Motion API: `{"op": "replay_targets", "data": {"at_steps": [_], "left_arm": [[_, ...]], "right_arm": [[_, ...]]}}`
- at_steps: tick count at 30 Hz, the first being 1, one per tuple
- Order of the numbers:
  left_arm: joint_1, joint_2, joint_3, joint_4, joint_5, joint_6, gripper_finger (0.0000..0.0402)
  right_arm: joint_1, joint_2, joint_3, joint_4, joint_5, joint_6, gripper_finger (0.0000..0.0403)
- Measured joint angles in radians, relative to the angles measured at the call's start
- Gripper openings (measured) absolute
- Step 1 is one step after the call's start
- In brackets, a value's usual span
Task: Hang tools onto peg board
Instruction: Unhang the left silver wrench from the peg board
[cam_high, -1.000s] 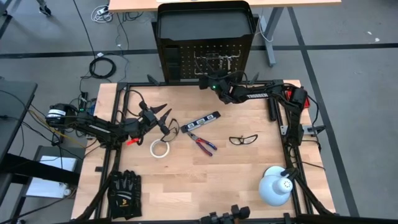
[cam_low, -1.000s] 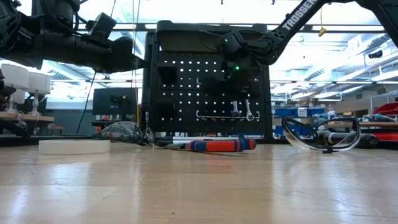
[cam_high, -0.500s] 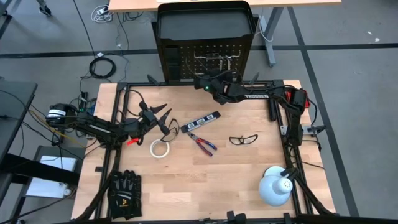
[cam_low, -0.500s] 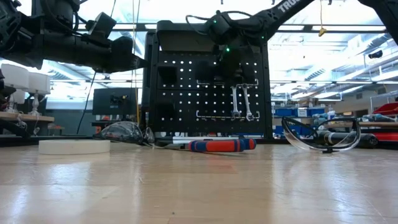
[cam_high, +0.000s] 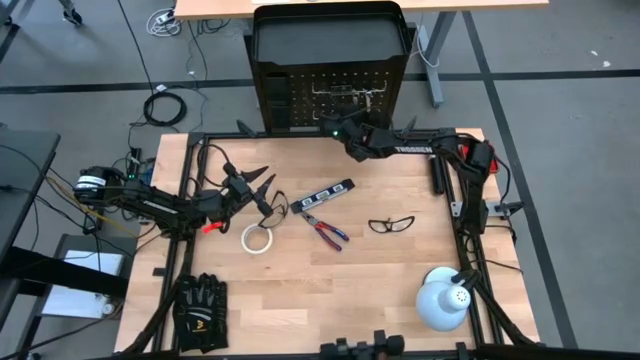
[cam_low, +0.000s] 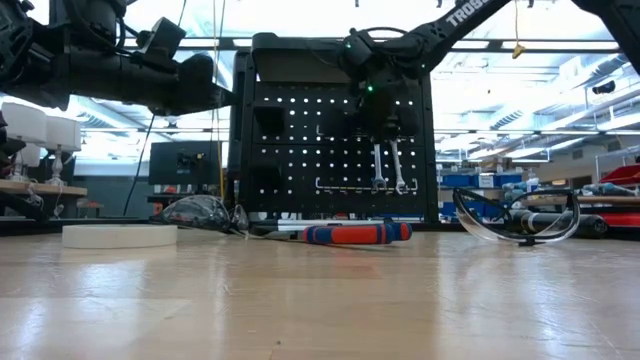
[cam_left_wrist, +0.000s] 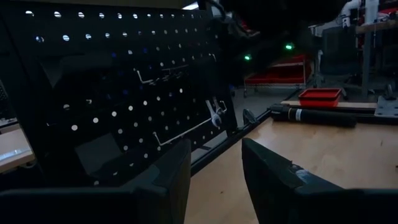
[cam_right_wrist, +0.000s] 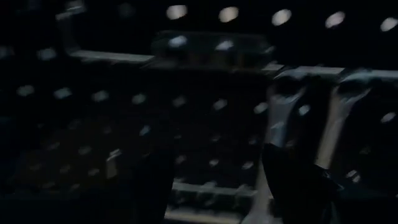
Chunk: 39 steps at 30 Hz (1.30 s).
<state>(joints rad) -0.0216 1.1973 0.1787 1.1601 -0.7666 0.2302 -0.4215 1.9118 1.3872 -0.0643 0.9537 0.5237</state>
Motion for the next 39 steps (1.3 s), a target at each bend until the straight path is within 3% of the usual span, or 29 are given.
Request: {"op": "replay_targets", "data": {"at_steps": [9,17,39], "left_arm": [[0.0,0.0,0.0,0.0,0.0,0.0,0.0144],[0.0,0.0,0.0,0.0,0.0,0.0,0.0144],[0.0,0.0,0.0,0.001,0.0,0.001,0.0144]], "right_arm": [[-0.067,0.0,0.0,0.008,-0.006,-0.056,0.0249],[-0.113,0.0,0.0,0.011,-0.098,-0.08,0.0249],[-0.138,0.0,-0.001,0.033,-0.121,-0.127,0.0238]]}}
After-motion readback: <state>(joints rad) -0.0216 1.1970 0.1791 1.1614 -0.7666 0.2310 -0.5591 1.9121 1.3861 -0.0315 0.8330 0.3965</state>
